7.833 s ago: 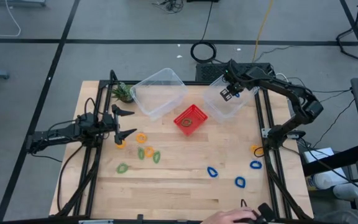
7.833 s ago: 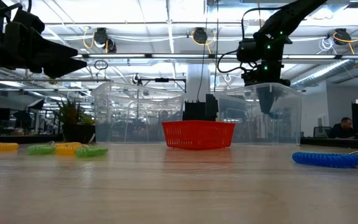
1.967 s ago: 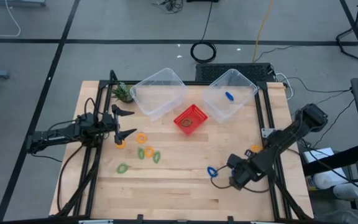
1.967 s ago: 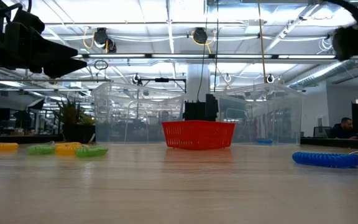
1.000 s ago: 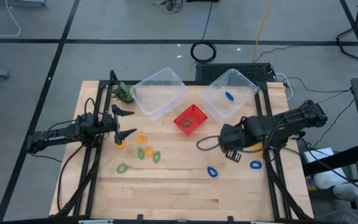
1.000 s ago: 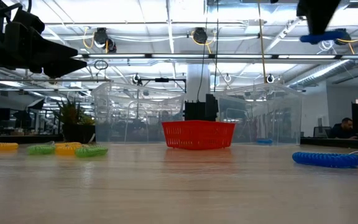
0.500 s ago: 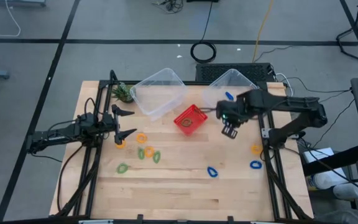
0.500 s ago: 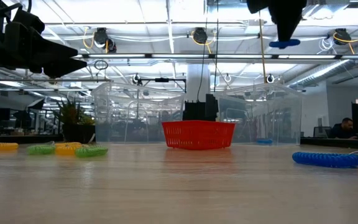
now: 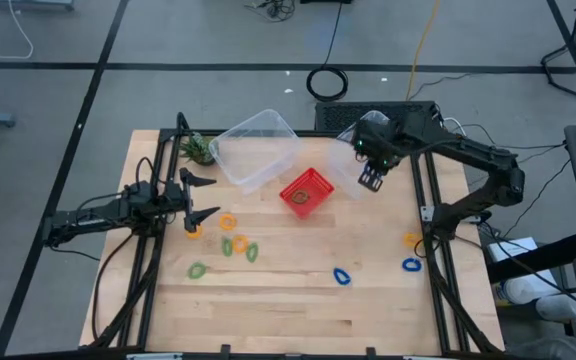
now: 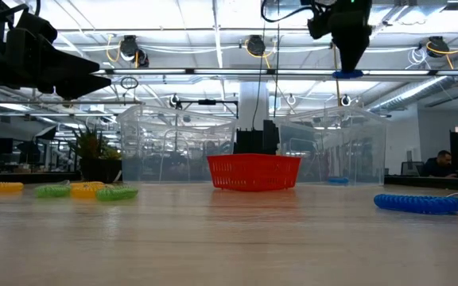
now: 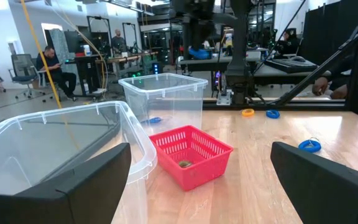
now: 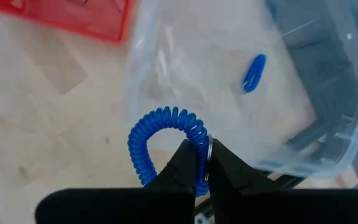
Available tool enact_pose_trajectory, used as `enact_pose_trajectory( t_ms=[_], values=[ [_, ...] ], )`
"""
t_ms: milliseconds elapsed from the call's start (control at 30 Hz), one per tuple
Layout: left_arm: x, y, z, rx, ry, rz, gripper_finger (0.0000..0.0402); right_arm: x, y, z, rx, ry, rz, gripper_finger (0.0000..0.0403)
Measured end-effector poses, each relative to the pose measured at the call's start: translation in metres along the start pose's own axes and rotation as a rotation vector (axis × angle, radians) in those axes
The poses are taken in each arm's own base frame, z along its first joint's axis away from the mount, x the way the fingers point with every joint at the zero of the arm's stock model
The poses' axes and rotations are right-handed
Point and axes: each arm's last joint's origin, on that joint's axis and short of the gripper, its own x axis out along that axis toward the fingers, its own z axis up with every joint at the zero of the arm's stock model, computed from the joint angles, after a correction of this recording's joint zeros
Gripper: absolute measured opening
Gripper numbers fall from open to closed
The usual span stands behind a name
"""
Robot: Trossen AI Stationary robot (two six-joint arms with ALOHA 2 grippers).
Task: Sort spring keychains
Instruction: Put the blue spring keychain into the right transparent bin
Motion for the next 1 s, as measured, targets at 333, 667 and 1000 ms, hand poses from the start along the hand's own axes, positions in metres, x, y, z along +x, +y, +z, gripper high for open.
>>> enact_pose_trajectory(
  t_ms=[333, 667, 1000],
  values=[
    [0.0, 0.0, 0.0, 0.0, 0.0, 0.0, 0.0395, 0.012, -0.046, 0.018, -0.05, -0.082, -0.041, 0.0004],
    [0.0, 0.0, 0.0, 0.0, 0.0, 0.0, 0.0395, 0.028, -0.079, 0.031, -0.093, -0.105, -0.09, 0.0004],
    [0.0, 0.0, 0.0, 0.0, 0.0, 0.0, 0.0395, 0.072, -0.103, 0.049, -0.053, 0.008, -0.081, 0.0004]
  ],
)
